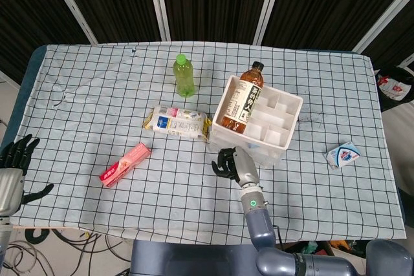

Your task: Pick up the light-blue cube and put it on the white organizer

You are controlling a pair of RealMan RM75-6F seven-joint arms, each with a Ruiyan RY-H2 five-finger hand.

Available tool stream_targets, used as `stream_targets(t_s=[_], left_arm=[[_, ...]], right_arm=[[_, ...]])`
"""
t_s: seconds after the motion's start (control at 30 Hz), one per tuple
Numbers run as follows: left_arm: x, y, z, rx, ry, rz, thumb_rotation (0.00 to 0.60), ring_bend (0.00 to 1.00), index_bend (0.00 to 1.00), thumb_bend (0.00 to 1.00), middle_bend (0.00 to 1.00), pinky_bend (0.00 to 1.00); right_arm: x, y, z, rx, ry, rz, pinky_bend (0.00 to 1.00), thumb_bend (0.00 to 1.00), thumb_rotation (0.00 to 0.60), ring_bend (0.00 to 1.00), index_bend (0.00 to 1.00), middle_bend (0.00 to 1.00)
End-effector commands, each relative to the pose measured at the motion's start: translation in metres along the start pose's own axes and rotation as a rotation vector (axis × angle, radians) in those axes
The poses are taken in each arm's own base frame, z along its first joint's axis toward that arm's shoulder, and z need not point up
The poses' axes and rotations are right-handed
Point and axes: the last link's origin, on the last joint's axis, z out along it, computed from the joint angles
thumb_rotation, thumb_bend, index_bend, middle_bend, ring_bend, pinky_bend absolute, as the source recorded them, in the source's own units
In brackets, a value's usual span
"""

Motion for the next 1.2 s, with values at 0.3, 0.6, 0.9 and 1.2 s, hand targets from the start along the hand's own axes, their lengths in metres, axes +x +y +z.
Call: stream_targets(t_s=[0.3,0.6,0.9,1.2], left_arm=[[0.0,0.0,0.0,0.0,-0.002,-0.001,0.6,0.0,0.0,0.04,0.0,0.0],[0.001,0.0,0.0,0.001,0.001,-0.007,0.6,0.0,0.0,0.04,0.0,0.0],[0.001,0.0,-0.001,-0.001,0.001,-0.007,0.6,0.0,0.0,0.04,0.0,0.0],[0.0,0.001,-0.002,-0.002,-0.005,-0.003,0.6,0.0,0.0,0.04,0.0,0.0]], right_arm=[[0.008,0.01,0.006,-0.054,0.018,0.019,0.89,0.36,0.6,0.91,0.77,0.86],[0.014,0.013,0.009,-0.073,0.029,0.044,0.89,0.36,0.6,0.91,0.77,0.86],[0.019,0.014,0.008,-0.081,0.035,0.048,0.89,0.36,0.6,0.91,0.76,0.86],[0.02,0.026,-0.021,-0.056,-0.026,-0.018,0.88,0.36,0.6,0.9,0.76,0.86]])
